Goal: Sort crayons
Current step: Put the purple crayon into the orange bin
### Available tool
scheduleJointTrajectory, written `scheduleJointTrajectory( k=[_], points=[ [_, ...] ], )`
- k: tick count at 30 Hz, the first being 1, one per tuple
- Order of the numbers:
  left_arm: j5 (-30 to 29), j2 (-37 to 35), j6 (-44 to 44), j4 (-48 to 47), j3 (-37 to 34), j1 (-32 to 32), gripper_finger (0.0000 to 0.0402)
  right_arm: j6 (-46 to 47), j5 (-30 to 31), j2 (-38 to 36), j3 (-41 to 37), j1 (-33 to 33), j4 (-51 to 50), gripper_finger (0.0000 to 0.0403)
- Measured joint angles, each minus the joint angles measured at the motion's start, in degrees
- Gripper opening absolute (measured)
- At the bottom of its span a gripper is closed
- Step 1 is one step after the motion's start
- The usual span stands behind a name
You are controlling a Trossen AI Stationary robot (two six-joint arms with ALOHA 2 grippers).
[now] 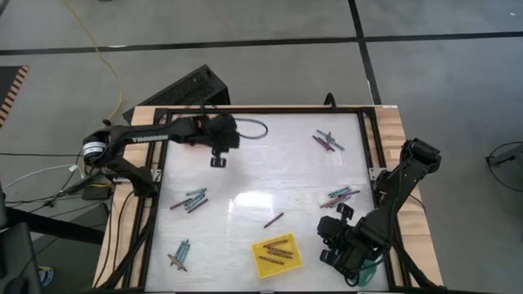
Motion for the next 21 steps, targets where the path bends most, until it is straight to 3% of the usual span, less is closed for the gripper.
scheduleJointTrajectory(
  k=[21],
  points=[
    [12.90, -1.28, 10.04, -5.20, -0.02, 30.48, 0.0000, -1.12, 1.11, 0.01, 0.00, 0.00, 1.63, 0.0084]
  ],
)
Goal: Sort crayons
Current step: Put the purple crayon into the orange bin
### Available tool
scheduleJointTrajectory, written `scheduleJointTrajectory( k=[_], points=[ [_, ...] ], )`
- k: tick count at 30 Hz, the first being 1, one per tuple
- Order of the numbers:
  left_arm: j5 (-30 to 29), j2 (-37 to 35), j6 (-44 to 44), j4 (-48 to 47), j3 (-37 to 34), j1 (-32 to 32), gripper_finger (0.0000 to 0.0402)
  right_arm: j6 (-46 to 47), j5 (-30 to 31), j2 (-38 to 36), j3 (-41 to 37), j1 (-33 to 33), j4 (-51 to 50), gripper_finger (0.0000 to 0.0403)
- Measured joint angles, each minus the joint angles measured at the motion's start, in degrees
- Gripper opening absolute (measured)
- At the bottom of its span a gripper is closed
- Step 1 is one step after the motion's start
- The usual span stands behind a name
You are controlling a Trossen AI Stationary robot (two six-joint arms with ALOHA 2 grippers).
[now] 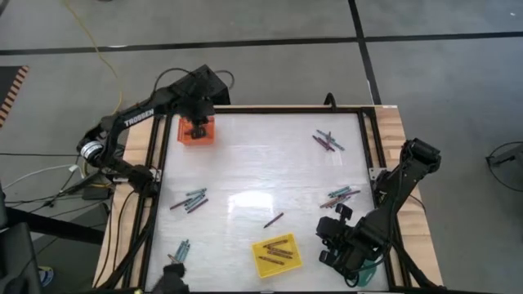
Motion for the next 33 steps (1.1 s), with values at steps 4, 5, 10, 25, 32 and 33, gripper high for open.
scheduleJointTrajectory(
  k=[4, 5, 10, 25, 32, 33],
  points=[
    [5.55, 0.39, 1.36, 0.16, -0.02, 4.70, 0.0000, 0.00, 0.09, 0.01, 0.00, 0.00, 0.37, 0.0084],
    [6.59, 0.68, 1.68, 0.08, -0.02, 5.66, 0.0000, 0.02, 0.09, 0.01, 0.00, 0.00, 0.37, 0.0084],
    [7.33, 3.59, 3.14, -0.40, -0.02, 7.94, 0.0000, 0.01, 0.18, 0.01, 0.00, -0.15, 0.41, 0.0084],
    [3.54, 13.26, -0.01, 0.73, -0.04, 7.92, 0.0004, 1.05, 0.13, 0.04, 0.00, -0.15, 0.90, 0.0084],
    [2.92, 13.29, -1.03, 1.06, -0.02, 7.92, 0.0030, 0.63, 0.13, 0.04, 0.00, -0.59, 0.61, 0.0084],
    [2.87, 13.29, -1.33, 1.04, -0.02, 7.92, 0.0040, 0.60, 0.13, 0.06, 0.00, -0.83, 0.61, 0.0084]
  ],
)
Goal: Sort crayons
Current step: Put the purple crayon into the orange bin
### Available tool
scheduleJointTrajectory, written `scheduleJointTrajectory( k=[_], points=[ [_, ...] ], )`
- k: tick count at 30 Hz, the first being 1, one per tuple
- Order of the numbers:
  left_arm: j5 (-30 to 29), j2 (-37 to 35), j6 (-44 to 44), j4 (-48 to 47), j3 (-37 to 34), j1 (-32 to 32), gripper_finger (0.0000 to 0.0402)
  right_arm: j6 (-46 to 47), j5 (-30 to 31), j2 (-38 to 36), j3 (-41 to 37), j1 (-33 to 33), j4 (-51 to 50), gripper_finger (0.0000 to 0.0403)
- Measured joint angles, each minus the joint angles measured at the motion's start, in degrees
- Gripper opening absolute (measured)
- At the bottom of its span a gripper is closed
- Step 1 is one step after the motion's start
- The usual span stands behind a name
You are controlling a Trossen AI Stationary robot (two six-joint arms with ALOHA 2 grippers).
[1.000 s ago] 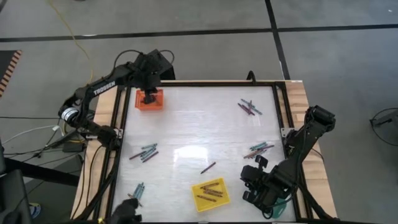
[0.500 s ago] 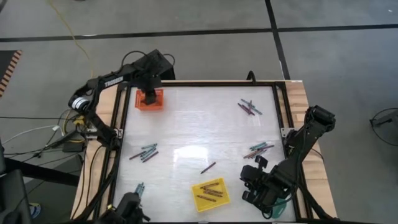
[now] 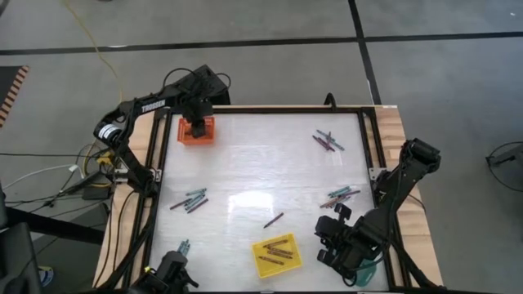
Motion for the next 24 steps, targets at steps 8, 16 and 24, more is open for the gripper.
scheduleJointTrajectory(
  k=[8, 16, 24],
  points=[
    [-1.29, 0.00, -2.03, -0.72, 0.00, 0.04, 0.0116, 0.48, -0.05, 0.00, -0.02, -0.88, -0.11, 0.0084],
    [-1.39, -0.02, -7.31, 0.41, 0.02, -0.68, 0.0137, -0.03, 2.09, 0.00, -0.02, -3.66, -4.17, 0.0084],
    [-3.69, -0.02, -9.61, 1.29, 0.17, -5.38, 0.0138, -7.29, 2.38, 0.00, -0.02, -11.88, -7.42, 0.0115]
  ],
)
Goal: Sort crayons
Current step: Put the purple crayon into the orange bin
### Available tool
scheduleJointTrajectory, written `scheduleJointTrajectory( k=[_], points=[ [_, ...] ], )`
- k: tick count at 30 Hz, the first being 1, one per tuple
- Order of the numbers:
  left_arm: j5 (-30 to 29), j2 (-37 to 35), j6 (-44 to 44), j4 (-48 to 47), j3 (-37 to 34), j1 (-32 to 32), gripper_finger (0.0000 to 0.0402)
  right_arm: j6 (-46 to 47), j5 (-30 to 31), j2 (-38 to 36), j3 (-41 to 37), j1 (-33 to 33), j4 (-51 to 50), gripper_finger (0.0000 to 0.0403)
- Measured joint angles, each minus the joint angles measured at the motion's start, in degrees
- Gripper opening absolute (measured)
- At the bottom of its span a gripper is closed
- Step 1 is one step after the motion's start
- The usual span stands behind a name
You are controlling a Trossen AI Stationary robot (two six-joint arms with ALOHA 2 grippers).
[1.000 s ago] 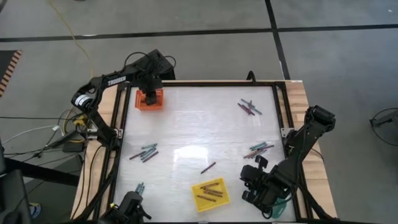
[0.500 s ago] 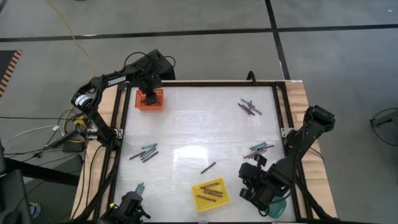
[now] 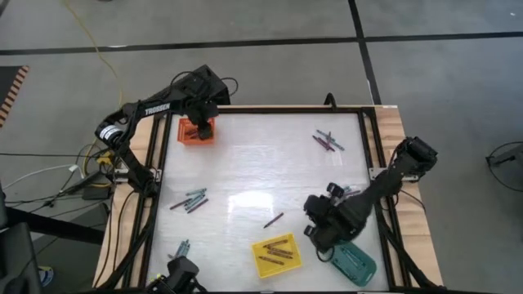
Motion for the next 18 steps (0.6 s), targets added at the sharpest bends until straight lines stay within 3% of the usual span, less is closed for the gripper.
scheduleJointTrajectory(
  k=[8, 18],
  points=[
    [-2.65, -0.02, -2.12, -0.07, 1.82, -4.32, 0.0138, -7.99, -0.04, 0.00, 0.00, -9.53, -1.31, 0.0157],
    [0.52, -0.04, -5.39, 2.75, 4.77, -13.18, 0.0138, -15.15, 0.12, 0.00, 0.00, -21.60, -6.12, 0.0145]
  ],
)
